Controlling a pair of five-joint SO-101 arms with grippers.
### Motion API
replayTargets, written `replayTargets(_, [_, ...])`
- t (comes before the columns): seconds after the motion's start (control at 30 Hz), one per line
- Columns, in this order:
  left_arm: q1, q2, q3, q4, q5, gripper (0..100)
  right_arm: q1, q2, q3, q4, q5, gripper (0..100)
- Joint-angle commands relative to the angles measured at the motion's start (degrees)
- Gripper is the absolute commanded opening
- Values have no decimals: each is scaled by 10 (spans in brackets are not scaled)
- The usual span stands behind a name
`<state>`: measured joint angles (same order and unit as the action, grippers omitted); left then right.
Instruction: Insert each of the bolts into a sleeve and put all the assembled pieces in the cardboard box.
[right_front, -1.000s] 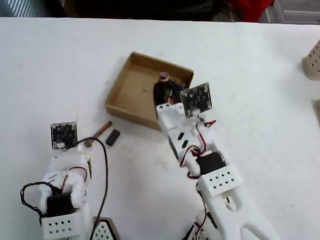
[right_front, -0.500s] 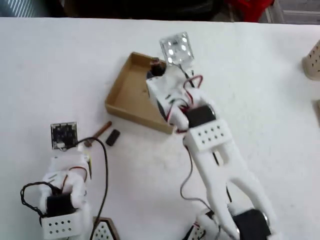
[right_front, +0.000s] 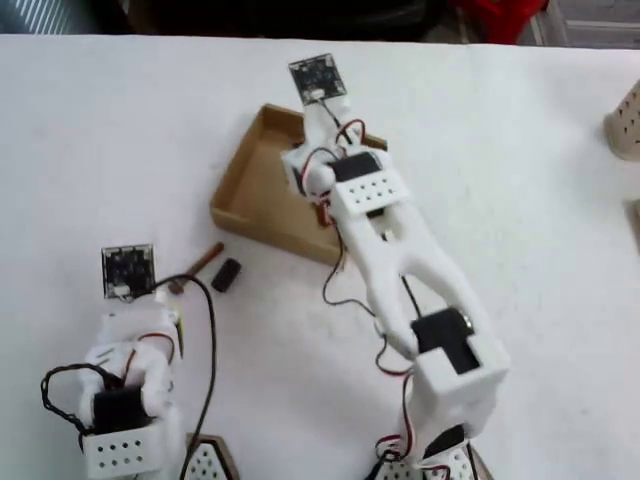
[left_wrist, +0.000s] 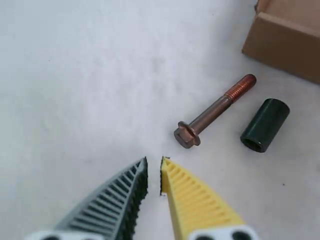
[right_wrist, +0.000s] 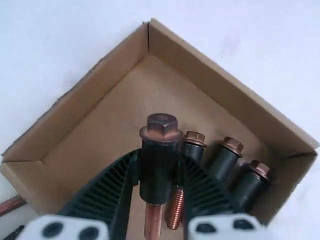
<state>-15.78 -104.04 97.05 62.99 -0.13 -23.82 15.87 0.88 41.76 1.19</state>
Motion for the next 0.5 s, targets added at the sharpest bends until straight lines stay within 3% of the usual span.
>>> replayTargets(0.0, [-4, -4, -1, 3, -4, 76, 4, 33, -55, -3, -1, 21])
replayTargets(0.47, [-4, -4, -1, 3, -4, 76, 4, 189, -181, 1, 0, 22])
